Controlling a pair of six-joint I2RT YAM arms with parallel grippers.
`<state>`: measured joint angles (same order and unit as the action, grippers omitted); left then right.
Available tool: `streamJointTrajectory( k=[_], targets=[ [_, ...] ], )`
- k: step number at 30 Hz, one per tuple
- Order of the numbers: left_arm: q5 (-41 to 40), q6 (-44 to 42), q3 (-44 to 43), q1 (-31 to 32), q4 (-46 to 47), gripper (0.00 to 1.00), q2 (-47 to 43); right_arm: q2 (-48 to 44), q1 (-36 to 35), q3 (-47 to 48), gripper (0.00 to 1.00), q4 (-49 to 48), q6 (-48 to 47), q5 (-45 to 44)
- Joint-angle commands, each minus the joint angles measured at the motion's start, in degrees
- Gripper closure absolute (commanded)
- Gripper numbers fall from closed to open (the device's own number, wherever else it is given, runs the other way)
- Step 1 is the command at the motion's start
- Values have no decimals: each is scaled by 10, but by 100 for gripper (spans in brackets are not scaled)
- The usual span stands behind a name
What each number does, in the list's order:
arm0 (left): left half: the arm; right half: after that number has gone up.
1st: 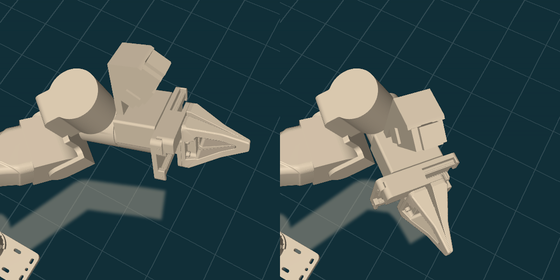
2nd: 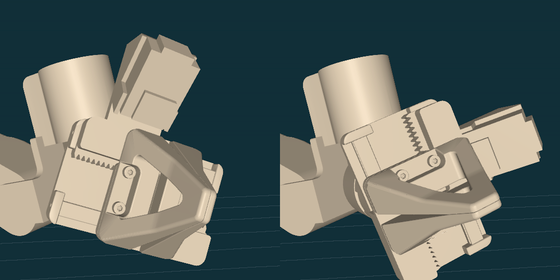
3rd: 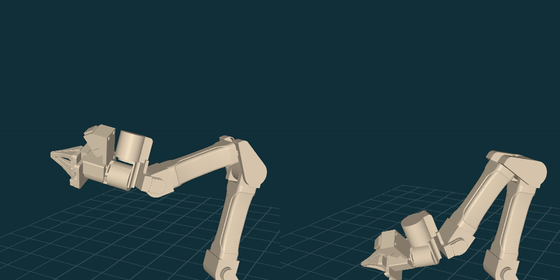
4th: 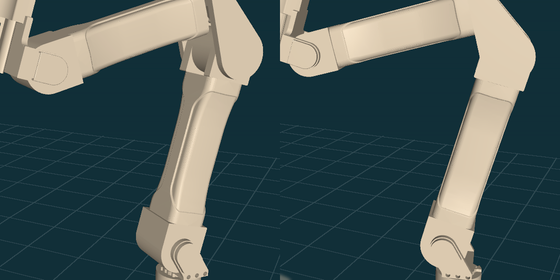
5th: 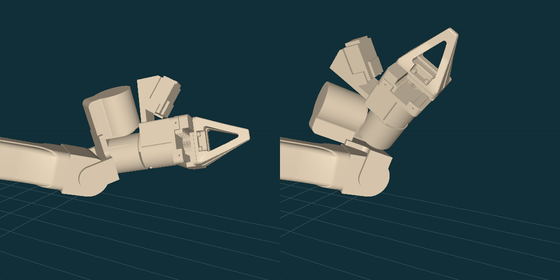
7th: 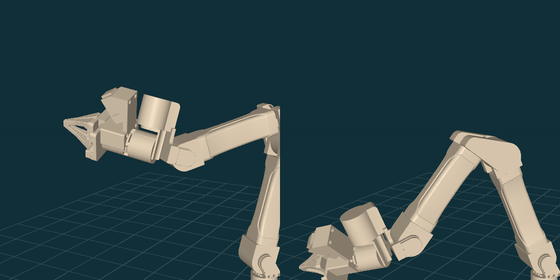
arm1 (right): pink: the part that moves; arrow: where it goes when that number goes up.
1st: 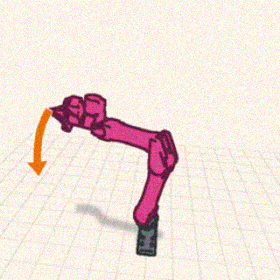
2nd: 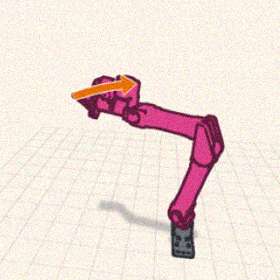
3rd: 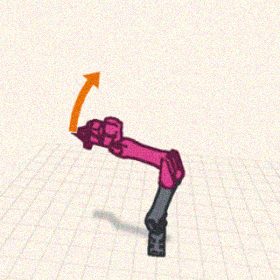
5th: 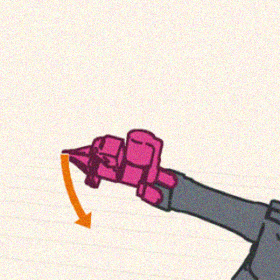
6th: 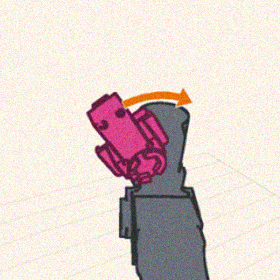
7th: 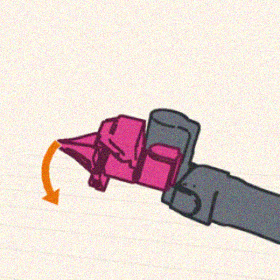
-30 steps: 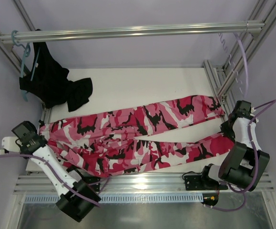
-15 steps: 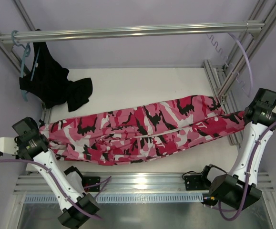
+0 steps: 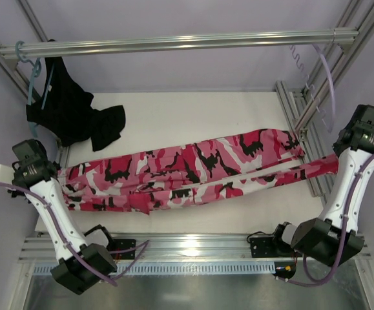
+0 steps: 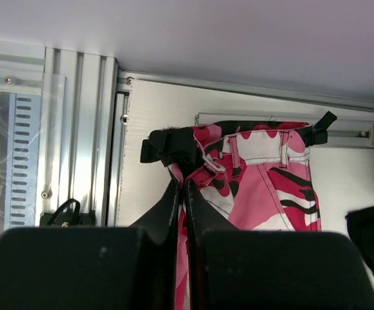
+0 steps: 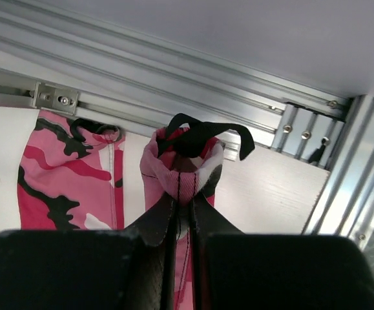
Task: Place the trousers on the hanger
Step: Fold the trousers
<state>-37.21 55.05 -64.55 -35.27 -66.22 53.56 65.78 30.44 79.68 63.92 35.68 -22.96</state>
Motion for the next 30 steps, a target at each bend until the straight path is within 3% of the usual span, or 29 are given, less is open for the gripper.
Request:
streamJointTrajectory(
  k=[1, 9, 17, 22, 26, 30],
  targets=[
    [-16, -3, -34, -5, 57, 100, 57, 78, -12, 34, 96, -56, 4, 23],
    [7, 15, 0, -7, 145, 100, 136, 197, -86, 43, 96, -108, 12, 34],
    [-5, 20, -10, -8, 205, 100, 184, 330, -132, 120, 96, -101, 40, 34],
    [2, 47, 9, -7, 246, 100, 169, 324, -141, 90, 96, -155, 62, 83],
    [25, 59, 36, -8, 316, 99, 150, 290, -141, 37, 96, -273, 64, 170],
    [67, 56, 38, -7, 356, 100, 167, 284, -142, 31, 96, -310, 67, 192]
  ],
)
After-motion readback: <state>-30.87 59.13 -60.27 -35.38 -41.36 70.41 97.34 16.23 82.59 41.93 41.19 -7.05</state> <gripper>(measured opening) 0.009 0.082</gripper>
